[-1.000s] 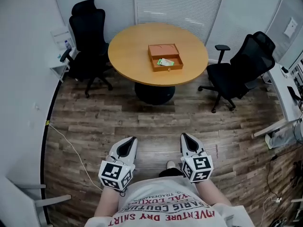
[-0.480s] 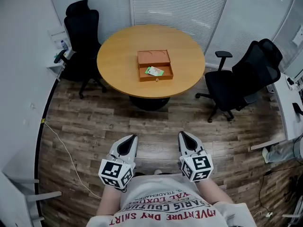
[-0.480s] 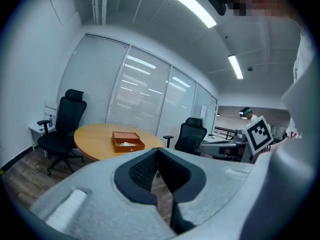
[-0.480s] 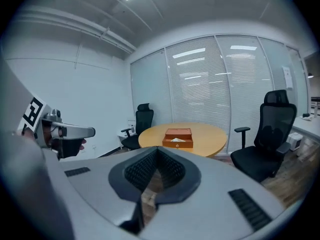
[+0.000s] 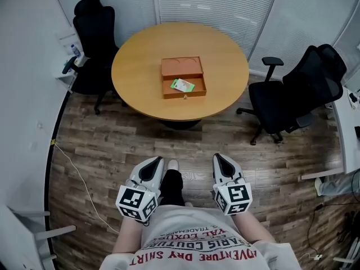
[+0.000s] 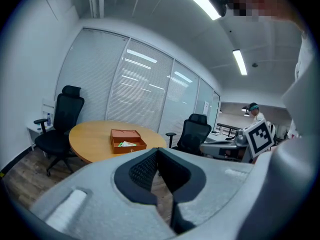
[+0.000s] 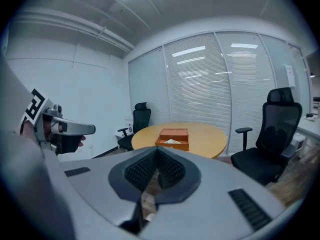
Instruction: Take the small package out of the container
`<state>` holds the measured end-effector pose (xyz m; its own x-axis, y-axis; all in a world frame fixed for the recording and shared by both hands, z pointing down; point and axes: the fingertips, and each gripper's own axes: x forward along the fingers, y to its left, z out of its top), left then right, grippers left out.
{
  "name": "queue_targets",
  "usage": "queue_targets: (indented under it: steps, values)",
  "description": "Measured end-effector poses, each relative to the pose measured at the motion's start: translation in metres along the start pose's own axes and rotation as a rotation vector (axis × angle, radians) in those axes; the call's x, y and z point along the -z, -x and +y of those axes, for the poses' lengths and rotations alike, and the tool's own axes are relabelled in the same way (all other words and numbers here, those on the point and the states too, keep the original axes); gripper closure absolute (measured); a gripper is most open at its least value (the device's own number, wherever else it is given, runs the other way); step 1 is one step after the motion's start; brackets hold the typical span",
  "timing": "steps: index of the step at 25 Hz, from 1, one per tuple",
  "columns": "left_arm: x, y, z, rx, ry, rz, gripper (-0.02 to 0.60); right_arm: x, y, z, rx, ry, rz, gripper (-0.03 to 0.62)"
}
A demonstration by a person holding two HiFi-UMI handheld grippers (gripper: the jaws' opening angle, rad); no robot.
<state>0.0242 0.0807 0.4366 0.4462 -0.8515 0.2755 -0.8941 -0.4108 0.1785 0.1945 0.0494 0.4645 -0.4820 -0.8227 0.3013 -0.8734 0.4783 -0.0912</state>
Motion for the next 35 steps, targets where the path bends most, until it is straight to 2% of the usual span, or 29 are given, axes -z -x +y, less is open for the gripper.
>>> queue_targets:
  steps: [5,12,20,28,35]
  values:
    - [-0.018,-0.053,0.018,0.069,-0.015,0.011,0.569,-0.014,-0.043,-0.025,0.051,-0.021,0.014,0.586]
    - [-0.071,-0.132,0.075,0.149,-0.05,0.002,0.569,-0.061,-0.124,-0.052,0.123,-0.015,0.002,0.586]
    - [-0.102,-0.214,0.147,0.175,-0.063,0.031,0.57,-0.093,-0.226,-0.077,0.145,-0.024,0.023,0.586]
    - [-0.113,-0.259,0.196,0.16,-0.038,0.041,0.57,-0.101,-0.299,-0.081,0.105,-0.025,0.062,0.586]
    - [-0.106,-0.273,0.217,0.058,-0.001,0.064,0.569,-0.099,-0.347,-0.084,-0.019,0.003,0.108,0.586]
